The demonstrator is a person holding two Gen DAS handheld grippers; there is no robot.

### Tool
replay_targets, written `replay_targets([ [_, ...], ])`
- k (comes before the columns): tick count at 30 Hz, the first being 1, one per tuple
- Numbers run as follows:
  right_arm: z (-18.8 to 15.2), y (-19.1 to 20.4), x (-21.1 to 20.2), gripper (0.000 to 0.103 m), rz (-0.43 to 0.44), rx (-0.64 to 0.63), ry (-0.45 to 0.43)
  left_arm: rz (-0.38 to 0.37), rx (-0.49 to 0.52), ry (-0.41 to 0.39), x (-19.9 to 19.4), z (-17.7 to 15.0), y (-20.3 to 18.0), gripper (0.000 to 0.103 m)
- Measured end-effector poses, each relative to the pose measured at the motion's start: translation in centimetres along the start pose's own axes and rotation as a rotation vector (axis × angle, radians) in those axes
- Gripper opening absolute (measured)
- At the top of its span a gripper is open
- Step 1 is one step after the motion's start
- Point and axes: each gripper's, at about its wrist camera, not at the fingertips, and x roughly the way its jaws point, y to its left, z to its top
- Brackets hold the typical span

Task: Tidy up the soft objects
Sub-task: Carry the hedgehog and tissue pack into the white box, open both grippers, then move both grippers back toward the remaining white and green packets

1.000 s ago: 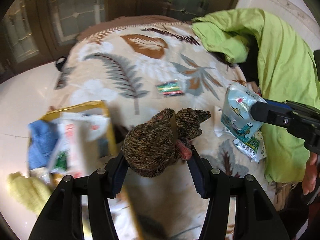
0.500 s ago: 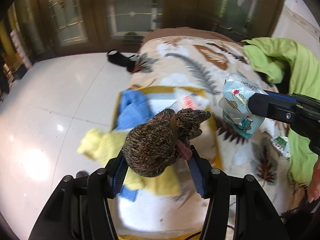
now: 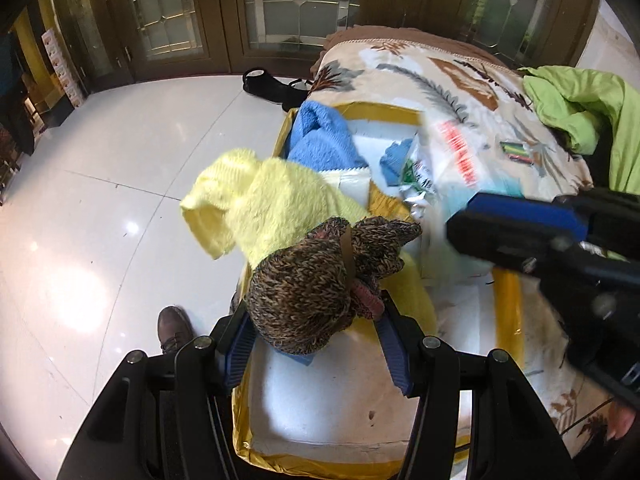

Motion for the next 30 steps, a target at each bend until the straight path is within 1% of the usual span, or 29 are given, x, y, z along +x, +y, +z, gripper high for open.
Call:
replay_targets([
  [2, -0.4, 0.3, 0.8, 0.016, 0.009, 0.01, 0.013, 0.01, 0.0, 0.001, 0.2, -0.2, 0.1, 0.058],
  [3, -0.6, 0.3, 1.2, 0.016, 0.019, 0.023, 0.021, 0.007, -0.006, 0.0, 0.2, -0.3, 0.2, 0.059],
  [5, -0.8, 0.1, 1.3, 0.016, 0.049, 0.057, 0.024, 0.002, -0.018, 0.0, 0.3, -0.3, 0.4, 0.061],
  [8, -0.6, -0.3, 0.2, 0.017, 0.084, 0.076, -0.003, -0.002, -0.042, -0.002, 0.2, -0.2, 0.6, 0.064],
  [10, -0.4, -0.4, -1.0, 0.017, 0.086, 0.08, -0.025, 0.004, -0.049, -0.01, -0.1, -0.2, 0.6, 0.07],
  [12, -0.3, -0.9, -2.1, 0.017, 0.097, 0.101, -0.05, 0.013, -0.045, -0.021, -0.5, -0.2, 0.6, 0.074],
  [15, -0.6, -2.1, -3.3, 0.017, 0.119, 0.155, -0.074, -0.007, -0.042, -0.03, -1.1, -0.1, 0.5, 0.075],
  [17, -0.9, -2.8, -3.5, 0.017, 0.133, 0.187, -0.07, -0.02, -0.036, -0.028, -1.3, 0.0, 0.4, 0.076],
  [20, -1.9, -3.8, -4.3, 0.017, 0.155, 0.218, -0.069, -0.016, -0.028, -0.034, -1.8, 0.2, 0.1, 0.076],
  [22, -2.6, -4.2, -5.6, 0.017, 0.149, 0.214, -0.092, -0.018, -0.02, -0.038, -2.0, 0.2, -0.2, 0.076],
  [25, -3.7, -5.5, -7.3, 0.017, 0.152, 0.246, -0.12, -0.018, -0.012, -0.045, -2.1, 0.3, -0.9, 0.076],
  [26, -4.1, -6.1, -7.8, 0.019, 0.153, 0.262, -0.125, -0.011, -0.006, -0.053, -2.3, 0.3, -1.2, 0.076],
  [28, -5.0, -7.2, -8.5, 0.035, 0.142, 0.285, -0.127, 0.001, 0.008, -0.069, -2.8, 0.4, -1.9, 0.076],
  [30, -6.0, -8.5, -9.2, 0.037, 0.131, 0.314, -0.139, 0.001, 0.023, -0.085, -3.2, 0.6, -2.8, 0.076],
])
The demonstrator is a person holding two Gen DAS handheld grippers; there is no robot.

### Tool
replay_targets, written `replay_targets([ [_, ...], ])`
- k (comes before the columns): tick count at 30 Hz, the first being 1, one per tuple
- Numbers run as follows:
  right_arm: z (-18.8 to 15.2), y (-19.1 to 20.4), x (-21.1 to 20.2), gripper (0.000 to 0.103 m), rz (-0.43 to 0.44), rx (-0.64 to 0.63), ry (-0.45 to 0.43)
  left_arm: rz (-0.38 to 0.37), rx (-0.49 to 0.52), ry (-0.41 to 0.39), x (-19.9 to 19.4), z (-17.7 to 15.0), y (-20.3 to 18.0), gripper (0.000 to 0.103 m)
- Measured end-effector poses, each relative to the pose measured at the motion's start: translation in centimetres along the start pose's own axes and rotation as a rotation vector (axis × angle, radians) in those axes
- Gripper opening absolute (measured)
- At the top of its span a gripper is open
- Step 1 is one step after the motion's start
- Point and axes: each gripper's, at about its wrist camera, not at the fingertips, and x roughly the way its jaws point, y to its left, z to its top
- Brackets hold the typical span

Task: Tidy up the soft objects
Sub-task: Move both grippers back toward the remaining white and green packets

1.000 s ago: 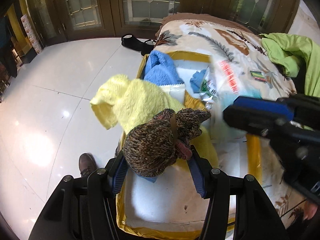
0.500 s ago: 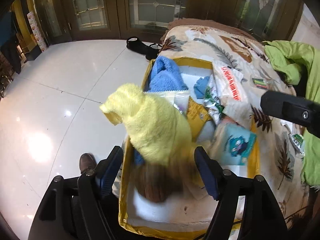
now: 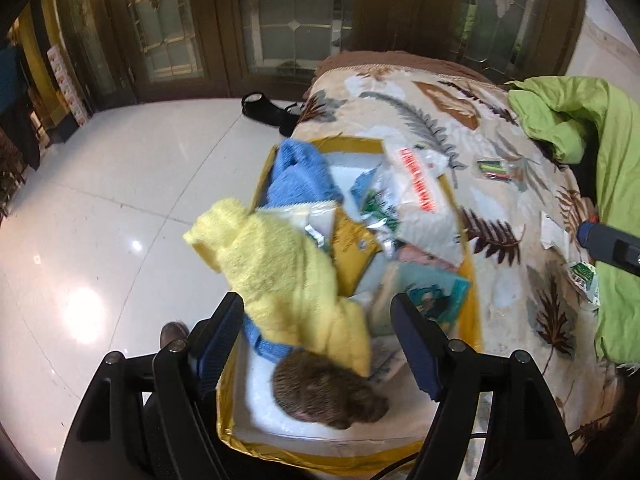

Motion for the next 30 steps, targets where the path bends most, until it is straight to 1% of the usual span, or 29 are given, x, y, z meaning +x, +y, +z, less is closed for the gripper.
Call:
replay_targets([
  [8, -1.9, -4.5, -2.4, 0.037, -0.051, 0.089, -0.015, -0.041, 0.064, -0.029, -1.4, 0.7, -5.1, 0.076],
  [14, -3.4, -7.1, -3.8, 0.037, -0.101, 0.132, -0.017, -0.054, 0.108, -0.039, -1.2, 1.2, -9.0, 0.076],
  [18, -4.4, -8.4, -4.8, 0.037, -0.159, 0.14, -0.026, -0.06, 0.131, -0.045, -1.0, 1.4, -11.3, 0.076],
  [21, -5.0, -9.4, -5.5, 0.037, -0.178, 0.152, -0.033, -0.068, 0.153, -0.047, -0.8, 1.4, -12.9, 0.076],
  [24, -5.6, -10.7, -6.3, 0.037, -0.189, 0.181, -0.039, -0.082, 0.166, -0.034, -0.4, 1.4, -14.0, 0.076],
  [26, -6.0, -11.8, -7.0, 0.037, -0.205, 0.207, -0.049, -0.106, 0.163, -0.013, 0.2, 1.6, -14.5, 0.076],
  [29, -6.4, -13.7, -8.0, 0.037, -0.233, 0.258, -0.051, -0.161, 0.138, 0.031, 1.2, 2.0, -15.2, 0.076],
  [30, -6.6, -14.4, -8.3, 0.039, -0.249, 0.279, -0.048, -0.177, 0.124, 0.046, 1.6, 2.1, -15.4, 0.076],
])
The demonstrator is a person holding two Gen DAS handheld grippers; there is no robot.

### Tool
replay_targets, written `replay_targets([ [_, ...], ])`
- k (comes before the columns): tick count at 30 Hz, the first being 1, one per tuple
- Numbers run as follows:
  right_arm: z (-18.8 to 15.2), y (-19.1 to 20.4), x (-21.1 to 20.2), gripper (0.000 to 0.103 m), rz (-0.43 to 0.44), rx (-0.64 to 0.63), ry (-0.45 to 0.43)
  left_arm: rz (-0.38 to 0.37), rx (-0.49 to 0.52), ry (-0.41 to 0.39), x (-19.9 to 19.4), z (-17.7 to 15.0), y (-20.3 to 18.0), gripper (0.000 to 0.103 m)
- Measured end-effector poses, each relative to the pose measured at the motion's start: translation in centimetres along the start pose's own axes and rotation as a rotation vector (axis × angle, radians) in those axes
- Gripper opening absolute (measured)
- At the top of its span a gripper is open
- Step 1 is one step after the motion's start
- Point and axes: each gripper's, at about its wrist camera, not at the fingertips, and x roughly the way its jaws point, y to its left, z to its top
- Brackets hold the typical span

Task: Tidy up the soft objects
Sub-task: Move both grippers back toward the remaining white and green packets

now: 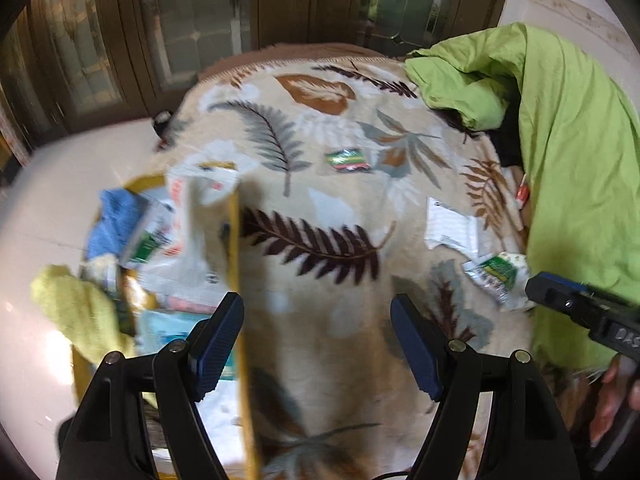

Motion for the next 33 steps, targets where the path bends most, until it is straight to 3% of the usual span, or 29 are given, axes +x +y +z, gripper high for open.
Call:
replay_targets([
  [2, 0.1, -2.0, -0.1, 0.044, -0.042, 0.049, 0.012, -0.02, -0.02, 0.023, 0.9, 0.3, -0.1, 0.076],
  [5, 0.2, -4.3, 0.0, 0.045, -0.072, 0.109, 0.017, -0.018, -0.024, 0.049, 2.0, 0.5, -0.5, 0.076],
  [11, 0.6, -7.6, 0.2, 0.045, -0.054, 0.233, 0.023, -0.049, -0.046, 0.099, 4.0, 1.1, -1.0, 0.076],
  [23, 0.8, -9.2, 2.8, 0.045, -0.094, 0.295, 0.105, -0.059, -0.017, 0.155, 7.5, 2.1, -3.6, 0.076],
  [26, 0.5, -9.5, 4.0, 0.045, -0.067, 0.319, 0.132, -0.047, -0.027, 0.163, 8.0, 2.1, -3.2, 0.076],
  [33, 1.9, -8.9, 6.0, 0.045, 0.02, 0.323, 0.094, -0.035, -0.059, 0.192, 9.1, 1.9, -2.2, 0.076],
])
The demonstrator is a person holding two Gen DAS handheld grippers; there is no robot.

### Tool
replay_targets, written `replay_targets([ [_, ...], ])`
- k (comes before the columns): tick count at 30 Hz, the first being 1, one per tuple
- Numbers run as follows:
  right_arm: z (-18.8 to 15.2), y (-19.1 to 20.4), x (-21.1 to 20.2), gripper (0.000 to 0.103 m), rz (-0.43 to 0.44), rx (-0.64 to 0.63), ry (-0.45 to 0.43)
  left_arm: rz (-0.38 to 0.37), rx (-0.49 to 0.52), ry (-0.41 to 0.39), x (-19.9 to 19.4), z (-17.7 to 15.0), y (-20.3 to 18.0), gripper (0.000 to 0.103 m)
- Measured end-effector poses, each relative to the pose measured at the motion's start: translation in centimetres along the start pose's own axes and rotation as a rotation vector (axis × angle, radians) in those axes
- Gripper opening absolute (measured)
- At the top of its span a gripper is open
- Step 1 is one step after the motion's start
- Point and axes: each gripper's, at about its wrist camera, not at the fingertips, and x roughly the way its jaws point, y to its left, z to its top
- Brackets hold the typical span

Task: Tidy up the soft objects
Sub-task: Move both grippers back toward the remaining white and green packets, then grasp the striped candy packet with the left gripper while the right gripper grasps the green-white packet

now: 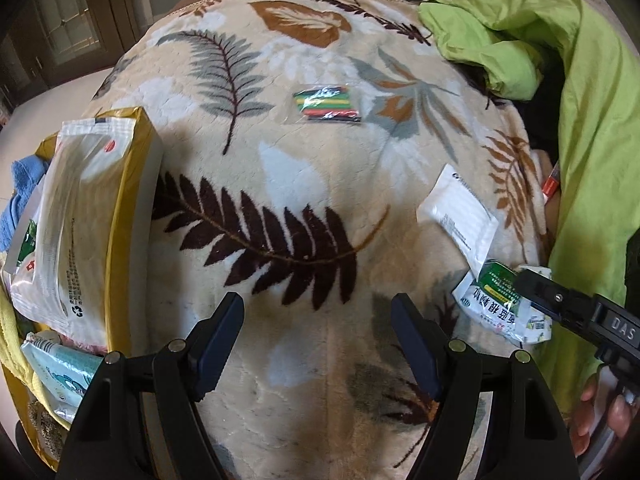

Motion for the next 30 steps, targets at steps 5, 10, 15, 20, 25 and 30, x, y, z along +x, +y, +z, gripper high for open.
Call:
replay_targets([
  [5, -0.5, 1.2, 2.6, 0.045, -0.001, -0.053, 0.043, 0.005, -0.003, 0.01, 0.4, 0.1, 0.2, 0.076],
  [10, -1.9, 3.4, 3.5, 0.05, -0.11, -0.228, 0.032, 0.007, 0.0, 0.026, 1.0, -0.1, 0.1, 0.076],
  [15, -2.4, 4.5, 4.3, 0.058, -0.155, -0.281, 0.007, 0.004, -0.007, 0.03, 1.0, -0.3, 0.3, 0.076],
  [20, -4.8, 7.0, 5.5, 0.043, -0.306, -0.536, -0.009, -0.002, -0.035, 0.019, 0.3, 0.1, 1.2, 0.076],
  [25, -3.7, 5.3, 3.4, 0.016, -0.222, -0.442, 0.011, -0.014, -0.039, -0.015, -0.8, 1.0, 1.4, 0.076],
  [30, -3.5, 3.8, -0.3, 0.016, -0.104, -0.339, -0.006, -0.004, 0.019, -0.046, -1.5, 4.3, 1.1, 0.076],
])
